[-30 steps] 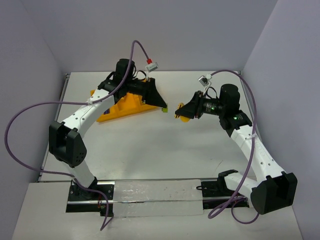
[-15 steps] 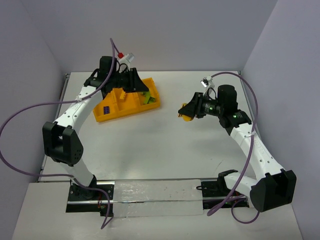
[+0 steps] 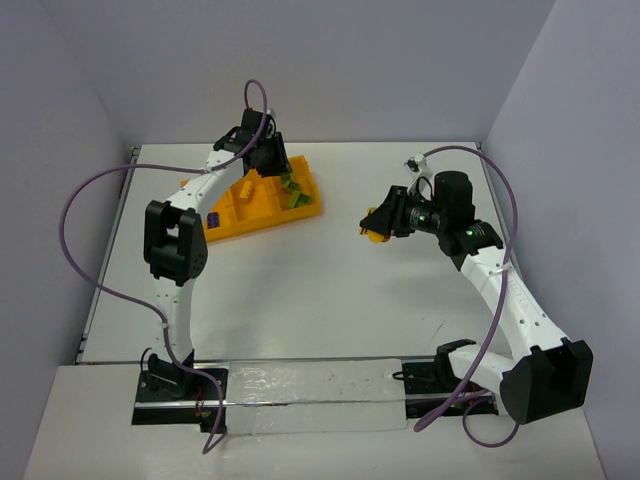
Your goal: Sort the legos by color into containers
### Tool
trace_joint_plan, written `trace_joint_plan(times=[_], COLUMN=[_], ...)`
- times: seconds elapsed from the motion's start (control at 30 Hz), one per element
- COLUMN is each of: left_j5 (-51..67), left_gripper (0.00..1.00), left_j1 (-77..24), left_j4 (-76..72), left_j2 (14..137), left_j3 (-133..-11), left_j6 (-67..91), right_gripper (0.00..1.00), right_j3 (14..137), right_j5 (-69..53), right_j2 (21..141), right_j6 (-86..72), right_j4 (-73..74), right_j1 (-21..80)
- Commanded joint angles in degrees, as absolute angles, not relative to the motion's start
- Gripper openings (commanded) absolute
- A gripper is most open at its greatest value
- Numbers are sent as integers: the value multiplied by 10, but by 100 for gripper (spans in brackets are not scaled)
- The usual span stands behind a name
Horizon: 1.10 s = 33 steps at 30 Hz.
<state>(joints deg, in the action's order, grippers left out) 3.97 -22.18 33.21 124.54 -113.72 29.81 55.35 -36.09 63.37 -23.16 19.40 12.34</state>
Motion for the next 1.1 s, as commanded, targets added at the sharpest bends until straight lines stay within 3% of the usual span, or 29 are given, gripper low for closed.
trace_joint_plan(times=[0.0, 0.13, 0.23, 0.43, 0.73, 0.93, 1.07], left_j5=[2, -17, -17, 5, 256, 463, 516], left_gripper=[8, 63, 78, 80, 76, 75, 75], left_j1=[-229, -232, -238, -259, -284, -287, -290], left_j4=[357, 361, 360, 363, 243, 211, 193], left_j2=[1266, 1268, 1255, 1182, 984, 936, 911], left_j3=[-1192, -1196, -1193, -1173, -963, -880, -854], left_j6=[305, 301, 291, 268, 210, 197, 214], right_gripper=[11, 11, 11, 11, 11, 14, 15], right_j3=[581, 584, 586, 589, 623, 620, 609], right_j5=[-353, -355, -359, -351, -319, -458, -470], right_j2=[630, 636, 640, 644, 686, 699, 697], right_j6=[-219, -218, -221, -229, -271, -252, -275], right_j4=[196, 195, 195, 203, 240, 198, 176], right_j1=[121, 121, 122, 122, 122, 127, 128])
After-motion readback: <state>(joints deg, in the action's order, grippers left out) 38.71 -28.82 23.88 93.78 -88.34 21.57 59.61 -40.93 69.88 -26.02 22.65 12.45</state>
